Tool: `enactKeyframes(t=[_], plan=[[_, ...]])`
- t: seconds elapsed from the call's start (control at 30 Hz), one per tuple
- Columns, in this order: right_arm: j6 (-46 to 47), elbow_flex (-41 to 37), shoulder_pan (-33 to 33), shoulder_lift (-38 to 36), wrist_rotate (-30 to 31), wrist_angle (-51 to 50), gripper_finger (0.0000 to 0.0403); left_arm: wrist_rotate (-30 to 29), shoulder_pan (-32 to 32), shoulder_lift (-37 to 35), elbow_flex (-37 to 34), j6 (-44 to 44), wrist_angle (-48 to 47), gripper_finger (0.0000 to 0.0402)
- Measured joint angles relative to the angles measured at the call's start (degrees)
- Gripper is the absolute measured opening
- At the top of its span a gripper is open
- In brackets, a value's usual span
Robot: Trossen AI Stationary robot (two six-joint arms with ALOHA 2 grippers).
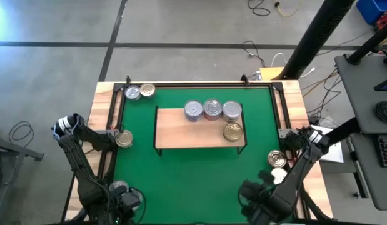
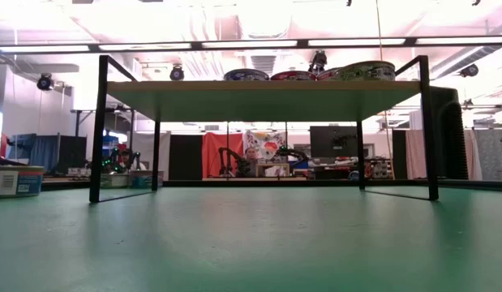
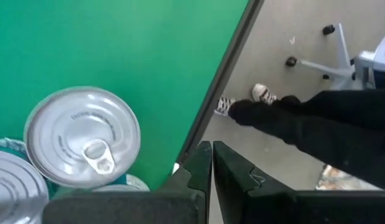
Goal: Stack canned seafood by type on shelf
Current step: Stack the green tuna can on top of the green tuna can on the shelf
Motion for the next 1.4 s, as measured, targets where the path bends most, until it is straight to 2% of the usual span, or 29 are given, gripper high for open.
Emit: enactKeyframes(t=[0.07, 0.2, 0.33, 0.43, 0.5, 0.63, 0.87, 0.97, 1.07, 1.17, 1.3, 1.4], plan=[[2.1, -1.3, 0.6, -0.3, -1.6, -5.8, 0.0012, -1.7, 0.0, 0.0, 0.0, 0.0, 0.0, 0.0000], [-3.0, -7.2, 1.3, -1.4, -2.7, -5.8, 0.0009, -4.0, -0.2, 0.0, -0.2, 0.0, 0.0, 0.0000], [-1.5, -16.5, 0.4, -2.5, -8.0, -5.8, 0.0009, -4.8, -0.7, 0.0, -0.5, -0.5, -0.3, 0.0000], [2.1, -21.8, 0.1, -4.2, -10.4, -2.0, 0.0009, -4.8, -1.1, 0.0, -0.6, -1.2, -0.3, 0.0000], [2.7, -23.7, 0.3, -5.4, -11.3, 4.3, 0.0009, -4.9, -1.6, 0.0, -0.6, -1.8, -0.2, 0.0000], [3.2, -24.0, 1.2, -6.6, -12.2, 10.9, 0.0009, -4.7, -2.4, 0.0, -0.6, -2.9, -0.1, 0.0000], [3.8, -19.6, 2.2, -7.6, -15.2, 6.0, 0.0009, -5.5, -2.4, 0.0, -0.7, -5.0, -2.3, 0.0000], [3.8, -15.6, 2.2, -9.2, -11.2, 4.3, 0.0009, -8.6, -2.4, 0.0, -0.3, -6.8, -4.6, 0.0000], [2.7, -11.3, 2.2, -11.2, -2.3, 4.3, 0.0009, -12.9, -1.9, -0.6, 0.8, -8.1, -4.5, 0.0000], [0.8, -7.2, 2.2, -13.1, 6.9, 4.6, 0.0009, -19.6, -1.3, -1.8, 2.6, -7.0, -5.6, 0.0000], [-2.4, -2.9, 2.1, -14.9, 17.4, 6.3, 0.0009, -28.1, -1.1, -3.1, 5.1, -5.3, -12.9, 0.0000], [-4.4, 0.5, 2.1, -15.3, 20.9, 7.1, 0.0009, -35.3, -1.1, -4.0, 7.4, -6.0, -20.6, 0.0000]])
